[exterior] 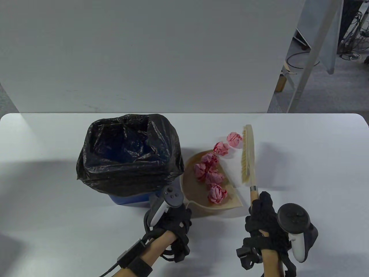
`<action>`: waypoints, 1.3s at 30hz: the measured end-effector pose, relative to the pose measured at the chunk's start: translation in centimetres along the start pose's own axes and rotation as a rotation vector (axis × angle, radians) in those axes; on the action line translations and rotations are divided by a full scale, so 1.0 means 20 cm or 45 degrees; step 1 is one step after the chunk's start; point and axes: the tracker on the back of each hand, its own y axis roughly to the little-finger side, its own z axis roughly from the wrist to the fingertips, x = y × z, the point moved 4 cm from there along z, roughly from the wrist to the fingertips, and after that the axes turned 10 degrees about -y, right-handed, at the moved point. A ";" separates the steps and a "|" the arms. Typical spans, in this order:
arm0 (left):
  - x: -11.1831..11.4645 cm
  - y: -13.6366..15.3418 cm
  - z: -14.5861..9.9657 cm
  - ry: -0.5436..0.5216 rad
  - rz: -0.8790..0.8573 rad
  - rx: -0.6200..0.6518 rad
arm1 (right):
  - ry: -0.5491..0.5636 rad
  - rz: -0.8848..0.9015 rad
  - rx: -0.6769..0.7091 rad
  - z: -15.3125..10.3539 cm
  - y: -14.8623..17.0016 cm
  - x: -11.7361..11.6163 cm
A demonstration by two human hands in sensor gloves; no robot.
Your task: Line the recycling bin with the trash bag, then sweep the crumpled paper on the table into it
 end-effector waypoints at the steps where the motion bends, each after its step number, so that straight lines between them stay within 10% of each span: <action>1: -0.01 0.00 -0.01 -0.003 -0.020 0.008 | 0.026 0.017 -0.011 0.00 0.02 0.02; 25: -0.28 -0.23 -0.26 0.041 -0.416 0.330 | 0.151 0.310 -0.087 0.07 0.18 0.08; 33: -0.55 -0.38 -0.45 0.086 -0.515 0.492 | 0.120 0.297 -0.082 0.07 0.18 0.06; 39: -0.92 -0.32 -0.54 -0.168 -0.543 0.497 | 0.102 0.292 -0.068 0.07 0.18 0.05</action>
